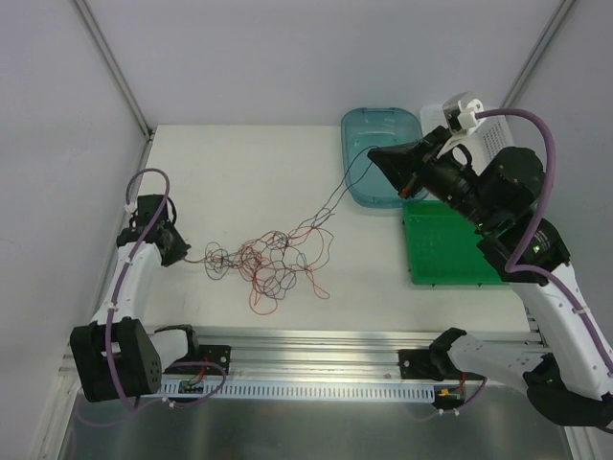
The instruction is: Untangle the cables
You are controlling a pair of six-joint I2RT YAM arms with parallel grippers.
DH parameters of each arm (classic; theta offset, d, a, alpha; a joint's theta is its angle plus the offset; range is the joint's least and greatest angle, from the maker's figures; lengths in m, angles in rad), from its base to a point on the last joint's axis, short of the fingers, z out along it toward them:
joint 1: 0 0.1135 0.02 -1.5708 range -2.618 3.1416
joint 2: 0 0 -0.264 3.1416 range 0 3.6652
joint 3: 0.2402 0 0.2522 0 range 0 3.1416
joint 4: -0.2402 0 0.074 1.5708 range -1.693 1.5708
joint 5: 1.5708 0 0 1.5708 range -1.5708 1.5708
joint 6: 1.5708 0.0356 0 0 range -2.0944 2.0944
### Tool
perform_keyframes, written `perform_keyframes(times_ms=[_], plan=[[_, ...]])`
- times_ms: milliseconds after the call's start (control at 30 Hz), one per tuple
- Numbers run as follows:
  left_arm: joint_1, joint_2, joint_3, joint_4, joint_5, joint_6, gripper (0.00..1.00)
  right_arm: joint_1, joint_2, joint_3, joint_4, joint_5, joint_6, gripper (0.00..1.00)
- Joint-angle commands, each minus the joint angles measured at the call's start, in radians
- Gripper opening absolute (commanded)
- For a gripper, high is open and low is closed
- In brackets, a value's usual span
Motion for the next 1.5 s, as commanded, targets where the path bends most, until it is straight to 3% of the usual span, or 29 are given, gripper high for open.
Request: perform_keyframes(times_ms=[0,300,567,667,700,800,867,967,1200,1467], plan=[[0.086,-0.034,0.028,0.035,0.009,-0.051,0.0,-0.025,0.011,0.051,0.014,0.032,0.003,0.01],[0.264,0.006,0.136,0.035,0.026,-0.137,0.0,-0.083,-0.026,0.123,0.0,0.08,-0.028,0.01],[0.273,0.017,0.151,0.083,0.22,-0.08,0.0,-0.091,-0.158,-0.157,0.1,0.116,0.063,0.01],[0.246,-0.083,0.107,0.146,0.395,-0.028,0.04,-0.093,-0.123,-0.234,0.082,0.026,0.136,0.01],[0.192,-0.118,0.093,0.164,0.456,-0.022,0.07,-0.093,-0.095,-0.247,0.057,-0.043,0.153,0.01],[0.051,-0.283,0.062,0.198,0.467,0.005,0.38,-0.062,0.006,-0.282,-0.022,-0.091,0.179,0.01],[-0.087,-0.334,0.039,0.221,0.49,0.012,0.67,-0.013,0.051,-0.283,-0.026,-0.084,0.161,0.01],[-0.213,-0.408,-0.004,0.25,0.555,-0.013,0.82,0.042,0.107,-0.195,-0.094,-0.059,0.109,0.01],[-0.472,-0.418,-0.087,0.419,0.495,-0.048,0.87,0.084,0.17,0.011,-0.2,-0.068,0.061,0.01],[-0.782,-0.151,-0.07,0.578,0.256,-0.042,0.85,0.092,0.169,0.117,-0.21,-0.094,0.044,0.01]])
